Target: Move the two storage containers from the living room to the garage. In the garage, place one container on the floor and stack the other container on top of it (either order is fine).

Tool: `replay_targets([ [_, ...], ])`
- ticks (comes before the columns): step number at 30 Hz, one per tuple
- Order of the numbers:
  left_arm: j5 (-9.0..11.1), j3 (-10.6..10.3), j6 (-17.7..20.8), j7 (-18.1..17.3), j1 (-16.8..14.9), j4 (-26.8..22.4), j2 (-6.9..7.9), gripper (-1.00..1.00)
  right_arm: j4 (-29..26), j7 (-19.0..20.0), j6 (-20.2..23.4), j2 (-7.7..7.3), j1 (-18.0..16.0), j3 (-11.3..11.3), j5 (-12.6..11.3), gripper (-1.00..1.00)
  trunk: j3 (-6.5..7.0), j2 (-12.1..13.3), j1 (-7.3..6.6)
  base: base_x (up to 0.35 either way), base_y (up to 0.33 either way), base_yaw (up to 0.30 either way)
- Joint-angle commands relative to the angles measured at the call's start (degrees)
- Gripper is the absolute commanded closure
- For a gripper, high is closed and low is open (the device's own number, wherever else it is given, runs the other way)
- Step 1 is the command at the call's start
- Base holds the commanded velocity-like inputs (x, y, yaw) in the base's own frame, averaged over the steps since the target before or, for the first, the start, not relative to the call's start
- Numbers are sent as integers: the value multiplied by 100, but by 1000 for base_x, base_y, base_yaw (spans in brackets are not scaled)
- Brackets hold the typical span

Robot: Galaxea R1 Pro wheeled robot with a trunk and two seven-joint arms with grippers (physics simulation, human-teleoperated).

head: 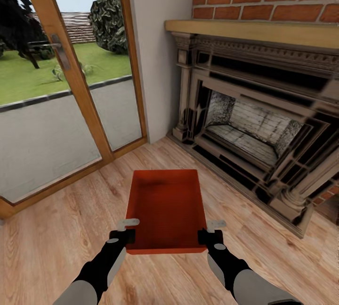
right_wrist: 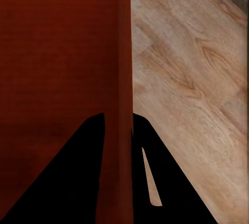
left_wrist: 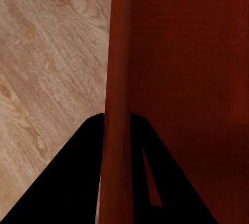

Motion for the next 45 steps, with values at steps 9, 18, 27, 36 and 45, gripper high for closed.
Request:
replay_targets([
  [9, 32, -31, 40, 70, 4, 49, -14, 100, -38, -341, -22, 6, -7, -134, 27, 100, 68, -3, 0, 0, 0, -108],
  [18, 32, -31, 40, 70, 4, 44, -14, 100, -53, -332, -13, 6, -7, -142, 27, 100, 141, -3, 0, 0, 0, -92],
  [27, 32, -29, 40, 70, 4, 37, -14, 100, -56, -336, -18, 6, -7, -142, 27, 100, 214, -3, 0, 0, 0, -86],
  [36, 32, -30, 40, 70, 4, 47, -14, 100, -52, -342, -22, 6, -7, -142, 27, 100, 288, -3, 0, 0, 0, -79],
  [45, 32, -31, 40, 70, 4, 40, -14, 100, -56, -418, -22, 7, -7, -142, 21, 100, 361, -3, 0, 0, 0, -73],
])
